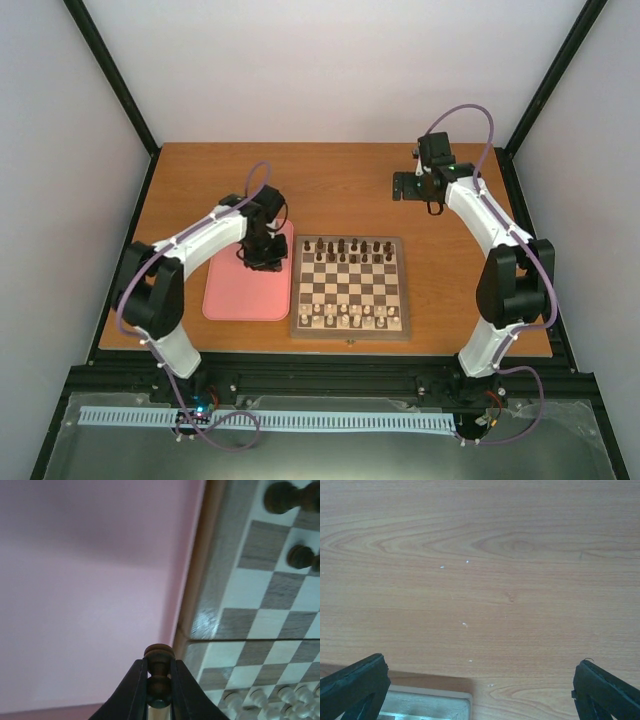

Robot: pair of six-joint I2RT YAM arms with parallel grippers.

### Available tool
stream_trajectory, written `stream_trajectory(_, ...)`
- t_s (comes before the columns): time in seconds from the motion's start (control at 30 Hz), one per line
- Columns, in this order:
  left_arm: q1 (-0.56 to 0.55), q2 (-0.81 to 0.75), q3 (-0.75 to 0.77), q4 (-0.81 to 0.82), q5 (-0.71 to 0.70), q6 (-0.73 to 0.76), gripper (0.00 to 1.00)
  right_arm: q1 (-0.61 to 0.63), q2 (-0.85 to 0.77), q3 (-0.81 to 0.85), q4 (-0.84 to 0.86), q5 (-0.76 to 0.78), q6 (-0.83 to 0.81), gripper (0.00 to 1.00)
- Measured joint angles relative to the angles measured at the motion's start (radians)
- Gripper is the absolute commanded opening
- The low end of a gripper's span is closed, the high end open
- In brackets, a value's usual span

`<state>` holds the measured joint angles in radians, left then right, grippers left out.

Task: Set up the chess pieces on the board
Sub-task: Place the chess piece on the chessboard.

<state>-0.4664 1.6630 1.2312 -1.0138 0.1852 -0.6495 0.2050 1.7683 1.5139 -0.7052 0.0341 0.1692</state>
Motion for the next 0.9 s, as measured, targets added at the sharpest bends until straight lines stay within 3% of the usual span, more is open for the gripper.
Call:
stream_trajectory(0.5, -0.087, 0.267, 0.293, 0.019, 0.034, 0.033, 0.02, -0.014, -0.008, -0.007, 0.006, 0.013, 0.004, 1.0)
stream_trajectory(0.9, -0.092, 0.342, 0.335, 0.002, 0.065, 0.052, 0.04, -0.026, -0.006, -0.008, 0.006, 0.003, 0.004, 1.0)
